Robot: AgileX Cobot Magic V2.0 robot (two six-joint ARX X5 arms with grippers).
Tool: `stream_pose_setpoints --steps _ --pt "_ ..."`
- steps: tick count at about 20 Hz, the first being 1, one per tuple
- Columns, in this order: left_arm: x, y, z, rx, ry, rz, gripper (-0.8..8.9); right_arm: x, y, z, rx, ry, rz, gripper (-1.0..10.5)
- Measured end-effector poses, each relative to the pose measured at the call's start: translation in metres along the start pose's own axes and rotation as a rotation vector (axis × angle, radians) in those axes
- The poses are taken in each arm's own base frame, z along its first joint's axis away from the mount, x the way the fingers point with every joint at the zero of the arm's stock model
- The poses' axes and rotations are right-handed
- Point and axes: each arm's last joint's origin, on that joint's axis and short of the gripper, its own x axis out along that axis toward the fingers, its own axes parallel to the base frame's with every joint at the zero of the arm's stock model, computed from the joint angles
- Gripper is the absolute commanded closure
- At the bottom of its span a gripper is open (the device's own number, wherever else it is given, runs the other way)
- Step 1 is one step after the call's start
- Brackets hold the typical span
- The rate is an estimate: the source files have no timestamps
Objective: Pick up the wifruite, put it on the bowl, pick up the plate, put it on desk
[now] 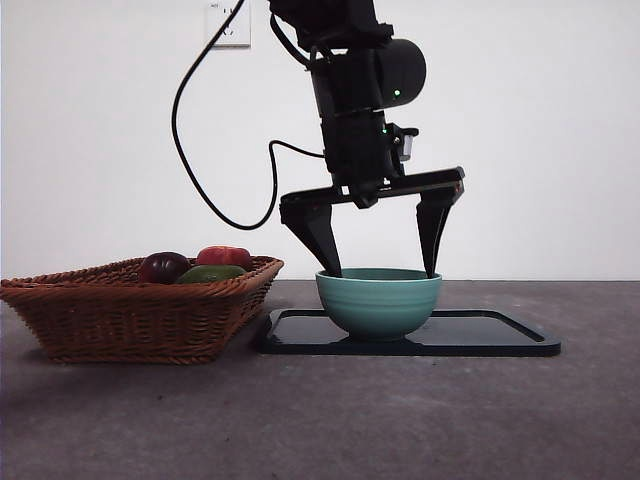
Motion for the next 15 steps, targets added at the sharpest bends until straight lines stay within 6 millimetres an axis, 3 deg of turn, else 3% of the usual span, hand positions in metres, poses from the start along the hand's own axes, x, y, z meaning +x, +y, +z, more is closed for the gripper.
stream_pose_setpoints --steps 2,12,15 --pt "0.008 0.000 -0.001 0.013 0.013 0.011 2.95 0.000 0.000 0.000 0.000 0.000 0.000 3.6" --pt "0.022 0.001 -0.002 0.054 0.033 0.041 3.28 0.000 0.000 0.000 0.001 0.000 0.000 3.6" --pt "0.025 0.001 -0.002 0.058 0.036 0.042 4.56 0.000 0.000 0.000 0.002 0.000 0.000 3.6"
